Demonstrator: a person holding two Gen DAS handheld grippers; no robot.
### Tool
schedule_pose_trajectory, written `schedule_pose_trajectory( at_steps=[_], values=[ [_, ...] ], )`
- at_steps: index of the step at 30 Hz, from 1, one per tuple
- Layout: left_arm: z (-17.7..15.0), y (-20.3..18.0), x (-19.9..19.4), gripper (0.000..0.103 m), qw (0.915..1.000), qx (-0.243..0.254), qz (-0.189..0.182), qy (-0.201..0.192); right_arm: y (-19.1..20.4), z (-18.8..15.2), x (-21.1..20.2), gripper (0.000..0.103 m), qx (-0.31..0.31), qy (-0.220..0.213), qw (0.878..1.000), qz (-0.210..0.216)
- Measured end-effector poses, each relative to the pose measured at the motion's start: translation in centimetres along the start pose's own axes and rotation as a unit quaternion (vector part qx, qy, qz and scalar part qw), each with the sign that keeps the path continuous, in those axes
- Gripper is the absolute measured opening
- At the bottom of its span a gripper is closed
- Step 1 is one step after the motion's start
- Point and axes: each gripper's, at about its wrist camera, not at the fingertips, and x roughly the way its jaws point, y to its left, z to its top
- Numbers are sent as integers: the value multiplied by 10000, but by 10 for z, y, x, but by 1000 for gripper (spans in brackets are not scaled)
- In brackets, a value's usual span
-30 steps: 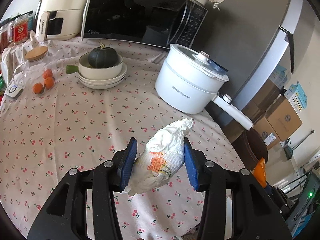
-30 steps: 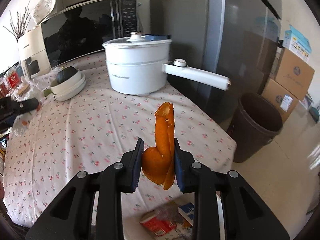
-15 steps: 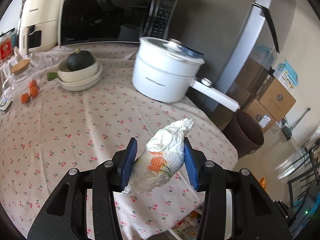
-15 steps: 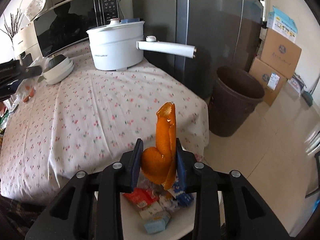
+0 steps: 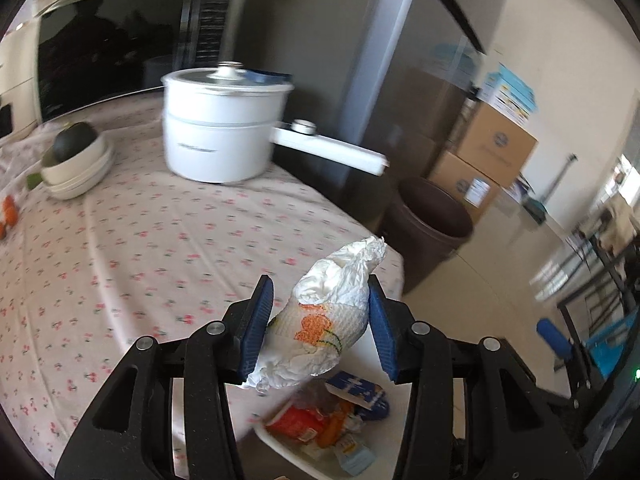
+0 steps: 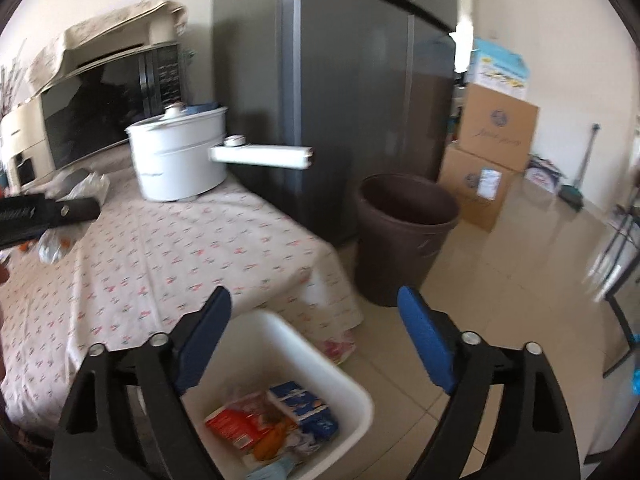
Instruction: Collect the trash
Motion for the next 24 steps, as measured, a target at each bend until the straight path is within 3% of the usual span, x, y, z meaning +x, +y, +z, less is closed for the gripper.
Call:
schedule_pose_trajectory(
  at_steps=[10, 14, 16, 21, 24],
  values=[
    [-18, -46, 11, 47, 9976, 575, -344, 186, -36, -3, -6, 90, 398, -41, 9980, -497],
    [-27, -61, 15, 61, 9955, 828, -382, 263, -50, -5, -9, 92, 591, -45, 9964, -604],
    [-30, -66, 13, 63, 9949, 928, -341, 202, -54, -6, -10, 93, 666, -46, 9958, -629],
    [-34, -72, 2, 93, 9938, 1094, -85, -172, -55, -5, -11, 95, 710, -68, 9952, -674],
    [-34, -74, -7, 96, 9916, 1198, 131, -468, -50, -4, -14, 95, 693, -144, 9953, -657]
  ],
)
